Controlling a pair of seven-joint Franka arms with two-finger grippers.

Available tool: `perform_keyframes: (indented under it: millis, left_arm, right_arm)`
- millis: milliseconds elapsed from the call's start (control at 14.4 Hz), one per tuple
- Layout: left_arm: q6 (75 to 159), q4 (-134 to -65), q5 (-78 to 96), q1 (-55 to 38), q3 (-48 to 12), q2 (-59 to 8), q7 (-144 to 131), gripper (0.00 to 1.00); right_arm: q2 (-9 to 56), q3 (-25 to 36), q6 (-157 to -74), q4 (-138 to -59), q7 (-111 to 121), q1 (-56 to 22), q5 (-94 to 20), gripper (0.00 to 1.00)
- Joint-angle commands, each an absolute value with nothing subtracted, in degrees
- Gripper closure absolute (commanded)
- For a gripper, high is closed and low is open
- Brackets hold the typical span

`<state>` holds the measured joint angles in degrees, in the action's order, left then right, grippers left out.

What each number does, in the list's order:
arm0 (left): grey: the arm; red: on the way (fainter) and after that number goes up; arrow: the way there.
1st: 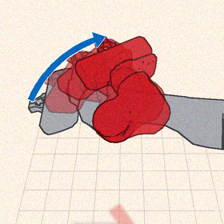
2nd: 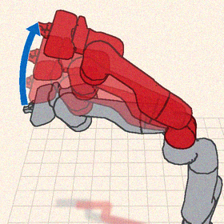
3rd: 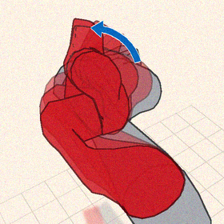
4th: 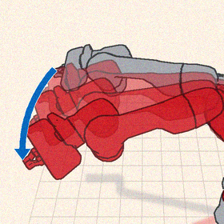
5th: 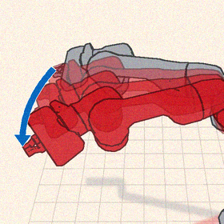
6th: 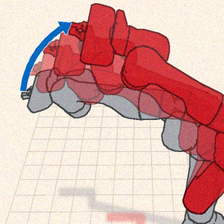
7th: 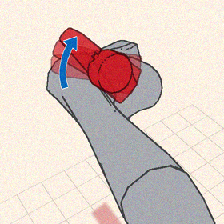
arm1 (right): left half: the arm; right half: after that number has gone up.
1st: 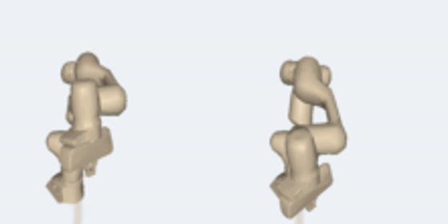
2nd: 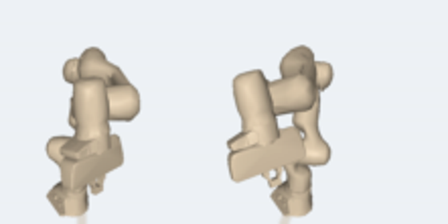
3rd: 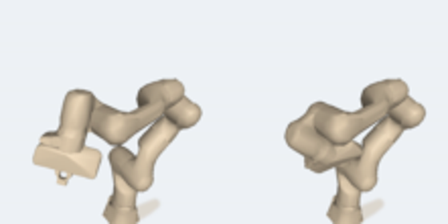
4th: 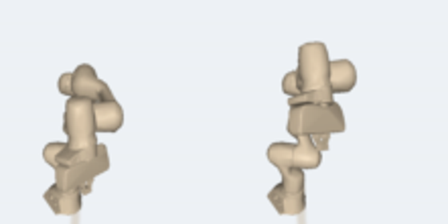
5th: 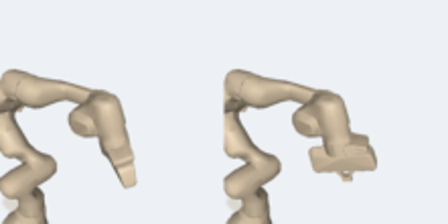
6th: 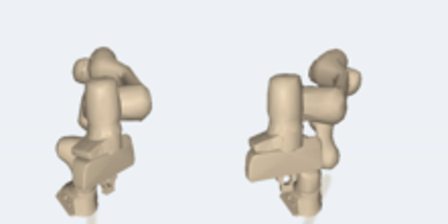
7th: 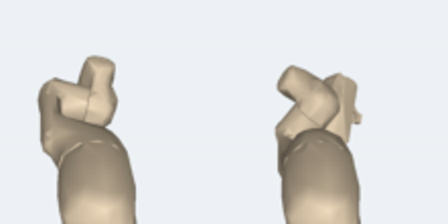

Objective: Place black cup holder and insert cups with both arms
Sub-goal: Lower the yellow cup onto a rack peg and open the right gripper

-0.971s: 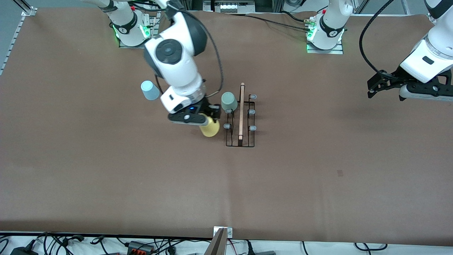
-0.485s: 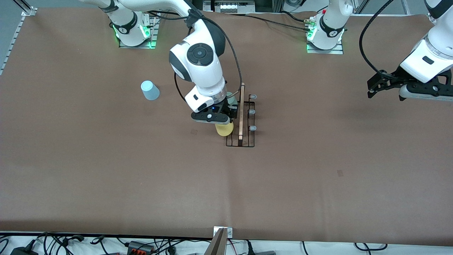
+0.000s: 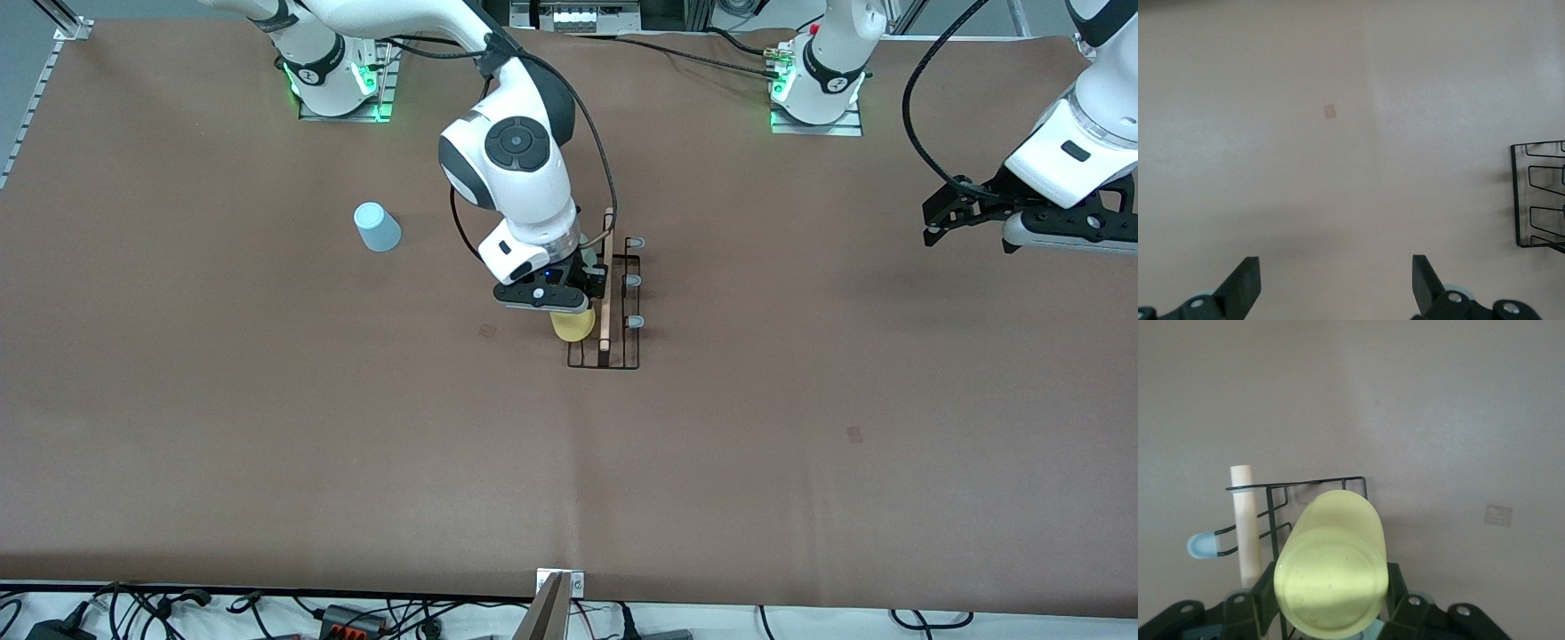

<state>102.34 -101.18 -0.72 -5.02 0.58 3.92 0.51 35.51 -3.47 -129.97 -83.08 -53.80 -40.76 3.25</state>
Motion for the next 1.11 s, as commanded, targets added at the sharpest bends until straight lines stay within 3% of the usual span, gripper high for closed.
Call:
perform_keyframes:
  millis: [0, 277, 763, 1040]
  left_arm:
    - [101.0, -99.6, -1.8, -5.1, 0.2, 3.3, 1.4, 0.0]
    - [100.6, -99.6, -1.8, -5.1, -0.4, 3.4, 1.3, 0.0]
    - [100.6, -99.5, -1.8, -5.1, -0.4, 3.4, 1.3, 0.0]
    - [99.8, -99.5, -1.8, -5.1, -0.4, 3.4, 1.3, 0.0]
  right_arm:
    - [37.5, -3.1, -130.4, -81.4, -55.0, -41.4, 4.7, 0.47]
    - [38.1, -3.1, -130.7, -81.6, -55.1, -41.4, 4.9, 0.0]
    - [34.6, -3.0, -129.7, -81.6, -53.5, -39.3, 4.7, 0.0]
    - [26.8, -3.0, -119.8, -82.1, -49.9, -32.2, 4.1, 0.0]
